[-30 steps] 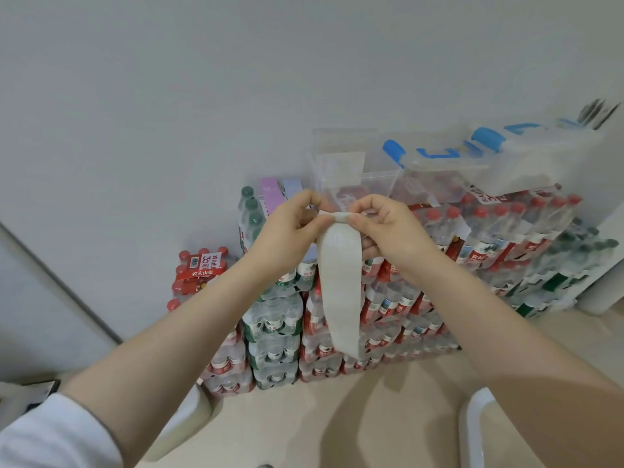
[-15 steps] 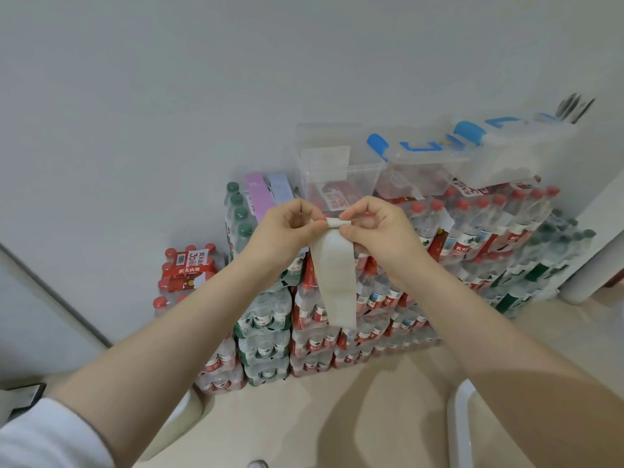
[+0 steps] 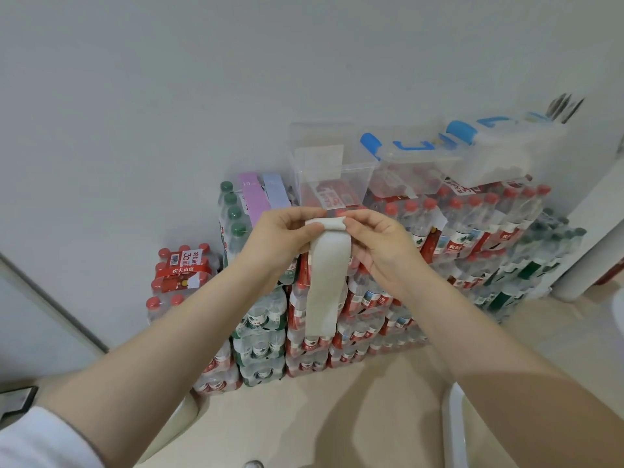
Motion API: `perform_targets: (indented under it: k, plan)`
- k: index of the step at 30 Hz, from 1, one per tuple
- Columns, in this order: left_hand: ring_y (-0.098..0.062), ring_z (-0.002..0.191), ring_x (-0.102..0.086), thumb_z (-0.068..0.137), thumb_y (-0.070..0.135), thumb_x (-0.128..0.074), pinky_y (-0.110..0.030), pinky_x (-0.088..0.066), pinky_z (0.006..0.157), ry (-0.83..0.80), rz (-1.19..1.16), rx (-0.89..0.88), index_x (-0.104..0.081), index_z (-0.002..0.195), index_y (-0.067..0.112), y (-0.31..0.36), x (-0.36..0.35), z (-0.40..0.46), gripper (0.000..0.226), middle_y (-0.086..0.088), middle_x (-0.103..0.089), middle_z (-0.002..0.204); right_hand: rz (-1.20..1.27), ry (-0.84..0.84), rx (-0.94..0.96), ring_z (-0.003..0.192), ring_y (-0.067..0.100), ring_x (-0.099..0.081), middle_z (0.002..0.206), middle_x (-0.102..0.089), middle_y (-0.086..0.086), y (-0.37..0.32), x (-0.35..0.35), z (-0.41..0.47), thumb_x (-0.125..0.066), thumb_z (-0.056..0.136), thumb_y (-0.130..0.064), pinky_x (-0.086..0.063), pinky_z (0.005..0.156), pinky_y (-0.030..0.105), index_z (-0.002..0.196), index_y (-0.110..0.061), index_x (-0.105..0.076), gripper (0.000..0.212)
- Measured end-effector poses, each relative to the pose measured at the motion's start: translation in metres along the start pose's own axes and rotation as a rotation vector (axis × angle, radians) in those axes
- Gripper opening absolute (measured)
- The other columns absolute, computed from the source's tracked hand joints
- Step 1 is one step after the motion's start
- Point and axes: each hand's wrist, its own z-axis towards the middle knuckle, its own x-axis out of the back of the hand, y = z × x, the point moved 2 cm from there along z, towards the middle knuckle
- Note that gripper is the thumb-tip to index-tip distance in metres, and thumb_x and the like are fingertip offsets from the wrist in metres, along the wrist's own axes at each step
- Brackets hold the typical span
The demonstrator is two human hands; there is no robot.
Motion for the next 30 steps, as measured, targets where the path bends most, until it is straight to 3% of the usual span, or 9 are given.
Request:
perform_targets:
  k: [4, 7, 10, 13, 17, 22, 25, 28, 30]
  plan:
    - [0.0, 0.062, -0.063, 0.086, 0.005, -0.06, -0.011, -0.05, 0.059, 0.033, 0.081, -0.011, -0.067, 0.098, 0.007, -0.003, -0.002, -0.002, 0.014, -0.002, -0.067, 0.08, -0.072, 0.023, -0.038, 0.069, 0.014, -0.065, 0.079, -0.065, 0.007, 0.005, -0.001, -0.002, -0.05, 0.092, -0.013, -0.056, 0.066, 0.023, 0.084, -0.007, -0.061, 0.015]
    - [-0.011, 0.068, -0.059, 0.085, 0.008, -0.062, -0.024, -0.052, 0.068, 0.072, 0.162, -0.051, -0.068, 0.087, 0.018, -0.005, -0.003, -0.001, 0.012, -0.007, -0.064, 0.078, -0.203, 0.053, -0.036, 0.062, 0.012, -0.066, 0.077, -0.066, 0.006, -0.002, 0.0, -0.004, -0.053, 0.092, -0.018, -0.052, 0.052, 0.02, 0.082, -0.008, -0.061, 0.015]
    - [-0.018, 0.073, -0.059, 0.083, 0.009, -0.064, -0.037, -0.053, 0.074, 0.103, 0.21, -0.102, -0.068, 0.083, 0.023, -0.005, -0.005, 0.0, 0.015, -0.016, -0.067, 0.083, -0.368, 0.022, -0.003, 0.057, 0.006, -0.066, 0.077, -0.065, 0.005, -0.009, 0.0, -0.004, -0.059, 0.088, -0.011, -0.049, 0.048, 0.016, 0.088, -0.009, -0.062, 0.004]
    - [-0.016, 0.078, -0.063, 0.082, 0.005, -0.064, -0.033, -0.053, 0.075, 0.103, 0.218, -0.155, -0.067, 0.077, 0.029, -0.002, -0.009, -0.002, 0.024, -0.007, -0.07, 0.086, -0.396, -0.003, 0.019, 0.055, 0.007, -0.065, 0.075, -0.064, 0.006, -0.013, 0.0, -0.004, -0.057, 0.088, -0.002, -0.051, 0.048, 0.018, 0.089, -0.009, -0.061, 0.008]
    - [-0.02, 0.086, -0.067, 0.081, 0.004, -0.065, -0.032, -0.055, 0.079, 0.036, 0.148, -0.103, -0.069, 0.082, 0.027, -0.003, -0.008, -0.001, 0.023, -0.006, -0.071, 0.093, -0.38, 0.034, 0.032, 0.057, 0.006, -0.064, 0.073, -0.063, 0.006, -0.014, 0.001, -0.005, -0.058, 0.086, 0.002, -0.054, 0.051, 0.018, 0.08, -0.012, -0.062, 0.016]
    - [-0.013, 0.069, -0.067, 0.088, 0.02, -0.06, -0.026, -0.056, 0.065, -0.038, -0.001, 0.106, -0.059, 0.103, 0.017, -0.007, -0.007, -0.003, 0.015, -0.005, -0.068, 0.086, -0.392, 0.071, 0.049, 0.045, -0.001, -0.057, 0.067, -0.058, 0.002, -0.013, 0.003, -0.006, -0.059, 0.085, 0.005, -0.042, 0.041, 0.01, 0.078, -0.011, -0.062, 0.018]
    - [-0.015, 0.069, -0.067, 0.091, 0.028, -0.055, -0.024, -0.056, 0.064, -0.02, -0.009, 0.159, -0.061, 0.093, 0.011, -0.008, -0.005, -0.002, 0.018, -0.007, -0.069, 0.088, -0.48, 0.069, 0.068, 0.059, 0.004, -0.06, 0.072, -0.06, 0.001, -0.013, 0.005, -0.004, -0.06, 0.084, 0.003, -0.049, 0.051, 0.015, 0.079, -0.015, -0.063, 0.019]
    - [-0.015, 0.066, -0.065, 0.09, 0.018, -0.056, -0.022, -0.055, 0.061, -0.02, 0.004, 0.155, -0.061, 0.085, 0.01, -0.01, -0.003, 0.0, 0.01, -0.008, -0.067, 0.082, -0.56, 0.068, 0.094, 0.077, 0.016, -0.061, 0.08, -0.063, 0.0, -0.01, 0.005, -0.003, -0.061, 0.083, 0.002, -0.054, 0.07, 0.031, 0.079, -0.022, -0.063, 0.024]
    - [-0.015, 0.066, -0.065, 0.09, 0.013, -0.056, -0.022, -0.056, 0.061, -0.011, -0.036, 0.155, -0.06, 0.084, 0.01, -0.011, -0.003, 0.001, 0.008, -0.008, -0.066, 0.082, -0.539, 0.064, 0.104, 0.082, 0.018, -0.064, 0.085, -0.066, -0.002, -0.008, 0.006, -0.003, -0.061, 0.083, 0.0, -0.054, 0.075, 0.034, 0.086, -0.025, -0.061, 0.025]
